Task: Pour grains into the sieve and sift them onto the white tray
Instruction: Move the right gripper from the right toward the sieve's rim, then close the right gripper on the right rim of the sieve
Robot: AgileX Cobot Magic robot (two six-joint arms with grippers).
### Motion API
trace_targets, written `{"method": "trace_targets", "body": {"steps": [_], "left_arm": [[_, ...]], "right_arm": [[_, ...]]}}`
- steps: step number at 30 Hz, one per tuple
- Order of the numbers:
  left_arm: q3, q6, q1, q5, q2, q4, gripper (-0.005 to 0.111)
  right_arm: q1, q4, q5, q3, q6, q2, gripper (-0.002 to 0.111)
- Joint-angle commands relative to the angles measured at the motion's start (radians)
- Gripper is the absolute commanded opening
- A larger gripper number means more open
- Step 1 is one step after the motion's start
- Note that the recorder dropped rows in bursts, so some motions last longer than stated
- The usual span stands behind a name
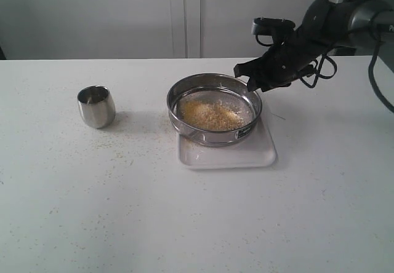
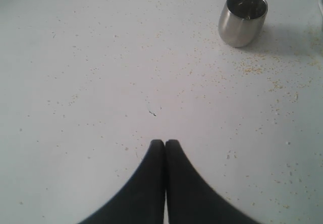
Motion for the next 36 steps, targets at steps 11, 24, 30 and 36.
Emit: {"method": "trace_targets", "body": {"steps": [11, 24, 30, 36], "left_arm": [[0.003, 0.003, 0.0, 0.006, -0.006, 0.003, 0.0], [0.003, 0.003, 0.0, 0.006, -0.006, 0.003, 0.0], [0.003, 0.003, 0.0, 0.006, -0.006, 0.003, 0.0], [0.003, 0.003, 0.0, 0.006, -0.006, 0.003, 0.0]], "right_arm": [[0.004, -0.048, -0.052, -0.003, 0.05, 0.074, 0.033], [0.006, -0.029, -0.052, -0.003, 0.05, 0.099, 0.033], [0.007, -0.013, -0.043, -0.003, 0.05, 0.099, 0.033], [0.007, -0.003, -0.033, -0.003, 0.05, 0.099, 0.033]]}}
